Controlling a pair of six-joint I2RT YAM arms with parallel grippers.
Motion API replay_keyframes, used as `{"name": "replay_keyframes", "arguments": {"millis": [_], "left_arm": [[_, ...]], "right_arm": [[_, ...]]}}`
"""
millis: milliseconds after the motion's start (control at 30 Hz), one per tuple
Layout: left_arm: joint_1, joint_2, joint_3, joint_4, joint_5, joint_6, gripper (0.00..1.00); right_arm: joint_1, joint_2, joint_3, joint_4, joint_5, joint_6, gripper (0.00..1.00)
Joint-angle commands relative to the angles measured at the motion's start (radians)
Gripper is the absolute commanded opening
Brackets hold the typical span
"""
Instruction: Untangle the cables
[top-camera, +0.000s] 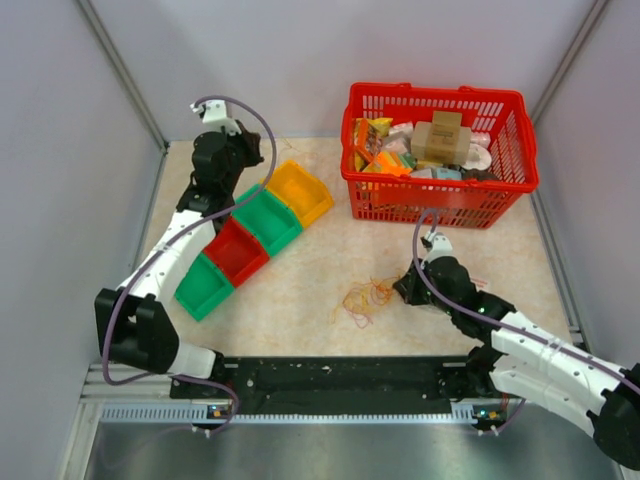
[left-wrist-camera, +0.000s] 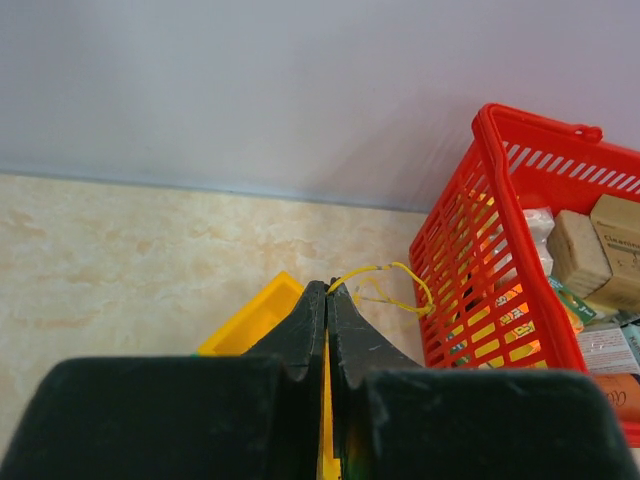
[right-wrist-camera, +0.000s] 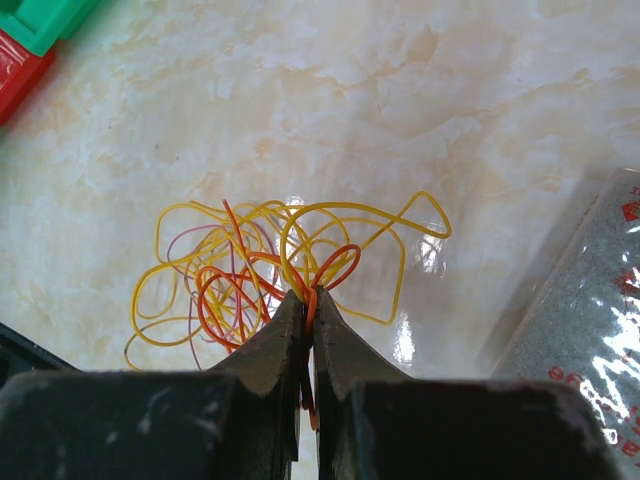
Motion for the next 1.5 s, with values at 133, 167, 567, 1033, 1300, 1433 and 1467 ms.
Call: {"name": "replay_keyframes", "arguments": {"millis": [133,167,567,1033,1300,1433,1467], "left_arm": [[0.017,0.052,-0.026,0.11,0.022,0.002,0.0],[0.017,0.054,-0.038,0.11,0.021,-0.001,0.0],[0.017,0.169,-0.061,0.049,0.018,-0.087,0.0],[0.039,0.347,0.075,-0.133,-0.051,-0.161,0.0],[0.043,0.238,-0.027,-0.134,-0.26,-0.132,0.0],[0.042,0.24,-0.047,-0.108,-0.246,-0.116,0.0],[0.042,0.253,-0.034,-0.111,-0.225,-0.115,0.0]], "right_arm": [[-0.005,-0.022,0.061,-0.01,0.015,-0.011,0.0],[-0.006,-0.017,0.061,-0.01,0.013,-0.009,0.0],[-0.006,0.003,0.069,-0.003,-0.01,-0.008,0.0],[-0.006,0.0,0.072,-0.008,-0.019,-0.006,0.0],[-0.006,0.009,0.066,0.003,-0.012,-0.002,0.0],[-0.006,0.034,0.073,0.012,-0.019,-0.003,0.0],[-0.006,0.038,0.075,0.013,-0.022,-0.003,0.0]]}}
